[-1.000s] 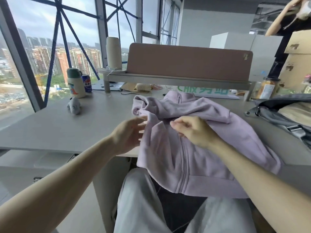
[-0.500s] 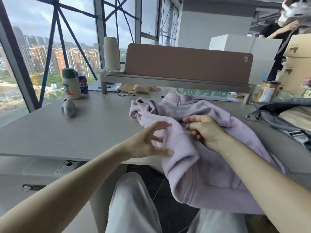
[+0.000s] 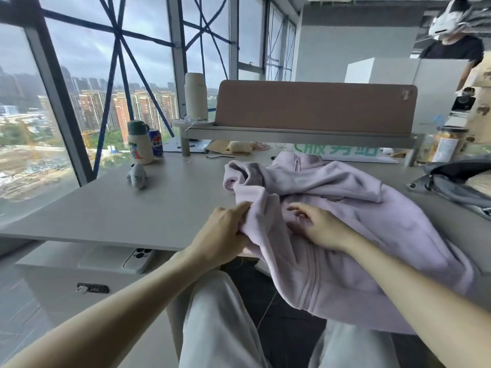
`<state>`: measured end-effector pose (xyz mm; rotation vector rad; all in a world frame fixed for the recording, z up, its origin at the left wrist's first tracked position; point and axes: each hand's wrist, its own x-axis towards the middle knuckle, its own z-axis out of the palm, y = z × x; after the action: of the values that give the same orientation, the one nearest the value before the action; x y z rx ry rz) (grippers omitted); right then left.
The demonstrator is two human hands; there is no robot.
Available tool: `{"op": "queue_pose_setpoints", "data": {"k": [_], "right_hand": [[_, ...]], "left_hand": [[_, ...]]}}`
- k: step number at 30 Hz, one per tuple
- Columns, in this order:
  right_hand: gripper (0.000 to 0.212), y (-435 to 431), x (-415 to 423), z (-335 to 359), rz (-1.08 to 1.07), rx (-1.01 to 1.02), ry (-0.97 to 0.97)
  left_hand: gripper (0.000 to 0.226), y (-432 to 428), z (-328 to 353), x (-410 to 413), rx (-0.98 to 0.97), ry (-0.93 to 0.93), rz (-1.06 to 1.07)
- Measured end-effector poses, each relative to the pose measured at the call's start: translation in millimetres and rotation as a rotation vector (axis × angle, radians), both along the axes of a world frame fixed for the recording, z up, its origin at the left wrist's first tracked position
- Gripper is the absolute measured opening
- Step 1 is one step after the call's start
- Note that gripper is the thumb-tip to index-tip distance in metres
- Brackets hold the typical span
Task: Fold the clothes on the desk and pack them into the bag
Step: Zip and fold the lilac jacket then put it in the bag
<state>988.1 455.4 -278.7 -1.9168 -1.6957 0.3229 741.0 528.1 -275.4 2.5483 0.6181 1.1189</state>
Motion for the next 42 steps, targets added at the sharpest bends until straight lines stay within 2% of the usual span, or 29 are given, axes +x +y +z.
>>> {"op": "queue_pose_setpoints", "data": {"k": [1,3,7,8,11,16,18,20,23,25,29,31,34,36,38,42], "right_hand": [[0.045,-2,3,-2,0.004,-0.081,-0.127],[0.050,-7,10,-5,-0.003,-0.165,-0.301],[0.051,-12,17,-5,-0.032,-0.213,-0.387],[0.052,-13,18,-6,-0.035,-0.215,-0.397],[0.053,-14,18,-11,-0.048,-0.216,-0.404],[0.056,-20,15,-8,-0.041,-0.201,-0.394],[0.053,-35,19,-1,-0.014,-0.207,-0.306],[0.045,-57,36,5,-0.028,-0.214,-0.248],[0.035,-103,71,14,-0.060,-0.237,-0.292],[0.037,-133,93,18,-0.078,-0.247,-0.370],[0.071,-177,122,20,-0.096,-0.341,-0.475],[0.086,-191,130,14,-0.054,-0.419,-0.590],[0.109,-204,140,2,-0.022,-0.516,-0.774],[0.121,-211,146,-8,-0.051,-0.480,-0.864],[0.130,-213,147,-21,-0.076,-0.319,-0.908],[0.139,-202,153,-33,-0.039,-0.104,-0.825]], "left_hand": [[0.046,2,3,-10,0.016,-0.047,0.041],[0.061,5,12,-32,-0.020,-0.060,0.097],[0.091,0,14,-65,0.051,0.165,0.108],[0.089,-2,8,-70,0.089,0.233,0.097],[0.056,-8,-4,-85,0.064,0.366,0.068],[0.068,-15,-15,-98,-0.043,0.511,0.033],[0.061,-7,-18,-102,-0.018,0.516,-0.045],[0.064,2,-19,-106,0.055,0.576,-0.075],[0.075,10,-21,-108,0.090,0.672,-0.072],[0.074,16,-22,-104,0.087,0.607,-0.112],[0.078,34,-24,-92,0.210,0.418,-0.134],[0.064,38,-19,-84,0.261,0.370,-0.120],[0.025,41,-11,-76,0.324,0.278,-0.160],[0.028,47,-8,-73,0.336,0.266,-0.159],[0.036,51,-7,-69,0.343,0.242,-0.138],[0.038,46,-1,-56,0.151,0.151,-0.153]]}}
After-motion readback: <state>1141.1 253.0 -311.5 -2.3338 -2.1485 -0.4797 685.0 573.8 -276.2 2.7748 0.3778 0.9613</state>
